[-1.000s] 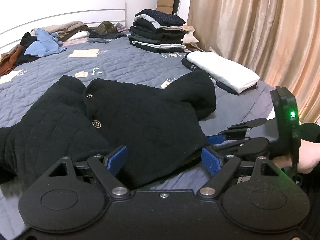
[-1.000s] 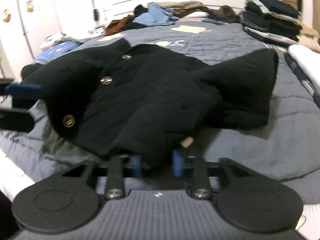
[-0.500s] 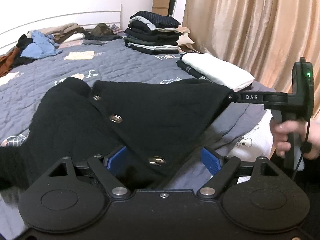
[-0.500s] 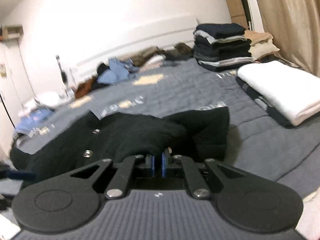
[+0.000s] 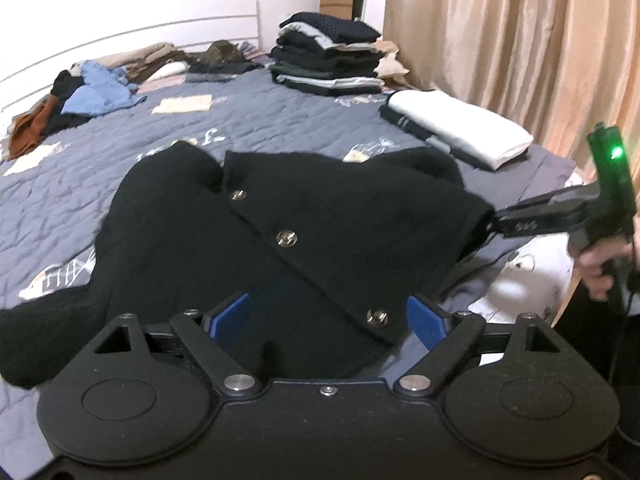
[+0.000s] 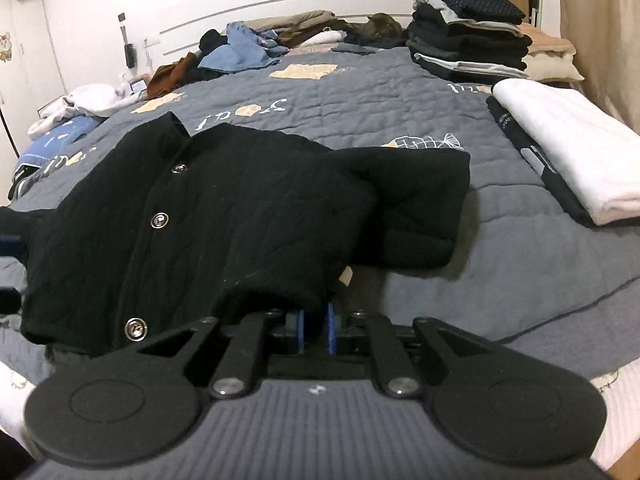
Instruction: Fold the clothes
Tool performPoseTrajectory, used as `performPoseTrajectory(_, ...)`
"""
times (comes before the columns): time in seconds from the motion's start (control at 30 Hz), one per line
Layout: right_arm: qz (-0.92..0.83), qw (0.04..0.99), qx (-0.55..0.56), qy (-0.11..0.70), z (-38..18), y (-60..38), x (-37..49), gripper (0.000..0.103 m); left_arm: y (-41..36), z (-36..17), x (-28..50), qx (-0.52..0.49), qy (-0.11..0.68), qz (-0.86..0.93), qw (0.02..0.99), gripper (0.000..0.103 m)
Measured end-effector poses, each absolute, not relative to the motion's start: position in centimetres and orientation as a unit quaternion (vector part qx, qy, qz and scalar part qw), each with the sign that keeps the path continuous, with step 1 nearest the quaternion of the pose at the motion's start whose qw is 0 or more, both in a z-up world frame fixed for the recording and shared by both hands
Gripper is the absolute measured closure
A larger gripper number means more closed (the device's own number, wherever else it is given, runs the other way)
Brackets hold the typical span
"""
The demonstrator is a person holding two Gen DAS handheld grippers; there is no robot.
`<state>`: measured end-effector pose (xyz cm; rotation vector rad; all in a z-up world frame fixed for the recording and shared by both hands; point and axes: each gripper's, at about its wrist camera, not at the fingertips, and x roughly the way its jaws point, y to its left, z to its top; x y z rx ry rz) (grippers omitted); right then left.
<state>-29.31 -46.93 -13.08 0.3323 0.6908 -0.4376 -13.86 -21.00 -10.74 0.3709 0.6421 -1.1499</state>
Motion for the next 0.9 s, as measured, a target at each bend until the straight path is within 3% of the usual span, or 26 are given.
performPoseTrajectory(0.13, -0.183, 0.903, 0.189, 0.339, -11.7, -47.7, -30.6, 0.085, -19.8, -11.2, -13.6, 0.175, 0.302, -0.520, 0.779, 0.019)
performPoseTrajectory(0.27, -0.159, 0.914, 0.225, 0.299, -9.7, -48.1, -32.7, 0.063, -18.8, -11.8, -13.1, 0.179, 0.312, -0.503, 0.786, 0.019)
performPoseTrajectory(0.47, -0.065, 0.937, 0.258, 0.228, -7.9, -46.4, -32.6, 0.046, -17.1, -12.3, -12.6, 0.171, 0.321, -0.477, 0.800, 0.019)
performPoseTrajectory(0.9, 0.066, 0.928, 0.247, 0.271, -10.0, -39.7, -26.5, 0.043, -13.9, -14.7, -12.9, 0.216, 0.336, -0.417, 0.816, 0.019)
